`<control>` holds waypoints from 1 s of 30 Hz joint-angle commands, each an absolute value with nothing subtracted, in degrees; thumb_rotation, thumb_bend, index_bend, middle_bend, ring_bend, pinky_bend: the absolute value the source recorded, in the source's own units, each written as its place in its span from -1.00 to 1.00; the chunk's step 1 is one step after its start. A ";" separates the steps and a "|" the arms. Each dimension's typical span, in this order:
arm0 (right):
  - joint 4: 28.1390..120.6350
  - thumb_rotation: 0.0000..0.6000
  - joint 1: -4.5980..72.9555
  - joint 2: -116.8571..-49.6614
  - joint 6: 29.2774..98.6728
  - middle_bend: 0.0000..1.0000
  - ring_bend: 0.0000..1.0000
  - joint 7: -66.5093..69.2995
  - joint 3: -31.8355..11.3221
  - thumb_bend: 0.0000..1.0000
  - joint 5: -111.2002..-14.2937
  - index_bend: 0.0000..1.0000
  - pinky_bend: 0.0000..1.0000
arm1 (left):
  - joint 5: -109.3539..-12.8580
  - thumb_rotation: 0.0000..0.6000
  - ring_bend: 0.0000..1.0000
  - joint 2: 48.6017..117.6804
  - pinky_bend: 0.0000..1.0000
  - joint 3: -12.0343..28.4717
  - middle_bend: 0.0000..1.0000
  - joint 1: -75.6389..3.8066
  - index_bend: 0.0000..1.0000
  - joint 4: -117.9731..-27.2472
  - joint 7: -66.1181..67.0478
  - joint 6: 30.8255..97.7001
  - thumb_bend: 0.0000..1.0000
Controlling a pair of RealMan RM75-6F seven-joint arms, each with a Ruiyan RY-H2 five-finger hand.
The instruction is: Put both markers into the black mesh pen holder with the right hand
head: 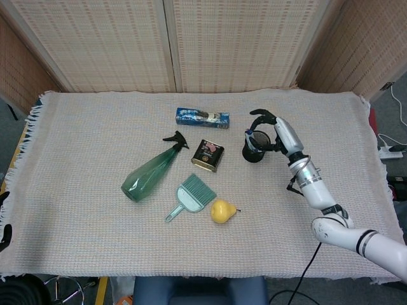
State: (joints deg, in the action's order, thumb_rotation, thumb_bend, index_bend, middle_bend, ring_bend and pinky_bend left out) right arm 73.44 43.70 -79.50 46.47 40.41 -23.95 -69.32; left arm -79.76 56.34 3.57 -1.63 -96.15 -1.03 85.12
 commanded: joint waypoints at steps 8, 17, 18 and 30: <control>53.63 1.00 49.60 -88.20 41.39 -0.59 -0.40 57.98 -24.18 -0.42 -74.56 0.43 -0.48 | -78.71 1.00 -1.00 56.36 -0.81 3.97 -1.00 -1.67 -0.80 -95.63 -1.38 84.72 0.01; 49.13 1.00 49.34 -88.80 40.62 -0.58 -0.38 60.94 -22.33 -0.42 -74.67 0.44 -0.47 | -78.38 1.00 -1.00 56.60 -0.81 4.01 -1.00 -1.85 -0.79 -95.38 -0.98 84.25 0.01; 48.82 1.00 49.27 -88.83 40.53 -0.58 -0.38 61.06 -22.13 -0.42 -74.66 0.44 -0.47 | -78.42 1.00 -1.00 56.61 -0.81 4.02 -1.00 -1.85 -0.79 -95.39 -0.93 84.31 0.01; 44.40 1.00 48.85 -90.71 37.17 -0.58 -0.38 59.50 -19.53 -0.42 -73.47 0.44 -0.47 | -78.24 1.00 -1.00 56.79 -0.81 3.99 -1.00 -1.96 -0.80 -95.29 -0.48 83.98 0.01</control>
